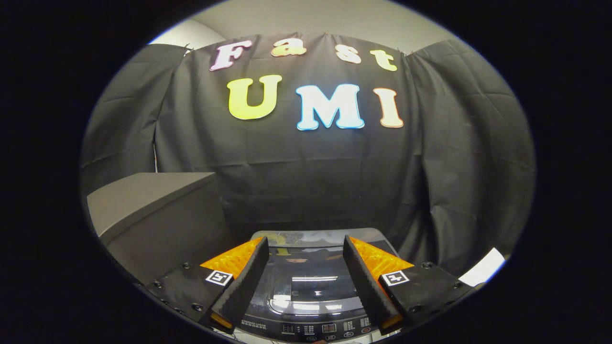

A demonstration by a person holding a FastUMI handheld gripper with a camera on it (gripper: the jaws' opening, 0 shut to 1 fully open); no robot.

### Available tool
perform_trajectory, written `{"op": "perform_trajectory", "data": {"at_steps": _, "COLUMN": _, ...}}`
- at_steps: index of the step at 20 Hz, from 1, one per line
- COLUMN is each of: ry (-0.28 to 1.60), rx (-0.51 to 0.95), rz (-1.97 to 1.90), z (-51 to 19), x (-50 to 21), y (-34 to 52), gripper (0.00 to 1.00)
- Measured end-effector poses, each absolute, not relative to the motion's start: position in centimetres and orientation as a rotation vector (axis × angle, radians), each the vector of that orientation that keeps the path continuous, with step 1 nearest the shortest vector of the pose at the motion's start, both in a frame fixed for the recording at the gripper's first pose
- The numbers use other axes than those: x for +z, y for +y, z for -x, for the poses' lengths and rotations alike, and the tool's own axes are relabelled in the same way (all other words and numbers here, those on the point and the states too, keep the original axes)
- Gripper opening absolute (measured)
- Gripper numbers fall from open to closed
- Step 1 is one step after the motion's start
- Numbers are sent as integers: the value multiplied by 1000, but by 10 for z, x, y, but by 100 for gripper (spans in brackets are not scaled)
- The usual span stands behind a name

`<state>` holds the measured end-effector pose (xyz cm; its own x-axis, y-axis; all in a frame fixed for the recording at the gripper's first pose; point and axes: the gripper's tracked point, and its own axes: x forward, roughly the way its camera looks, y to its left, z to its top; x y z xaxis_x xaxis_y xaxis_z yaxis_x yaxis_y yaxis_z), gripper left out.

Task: Put the clothes into the washing machine and then close the washing machine lid.

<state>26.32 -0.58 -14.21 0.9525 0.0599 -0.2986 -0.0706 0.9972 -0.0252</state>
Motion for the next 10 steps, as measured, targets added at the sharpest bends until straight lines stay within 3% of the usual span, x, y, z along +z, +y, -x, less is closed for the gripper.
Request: {"op": "perform_trajectory", "data": {"at_steps": 10, "ry": 155, "rx": 91, "rz": 20, "z": -179, "x": -42, "y": 17, "gripper": 97}}
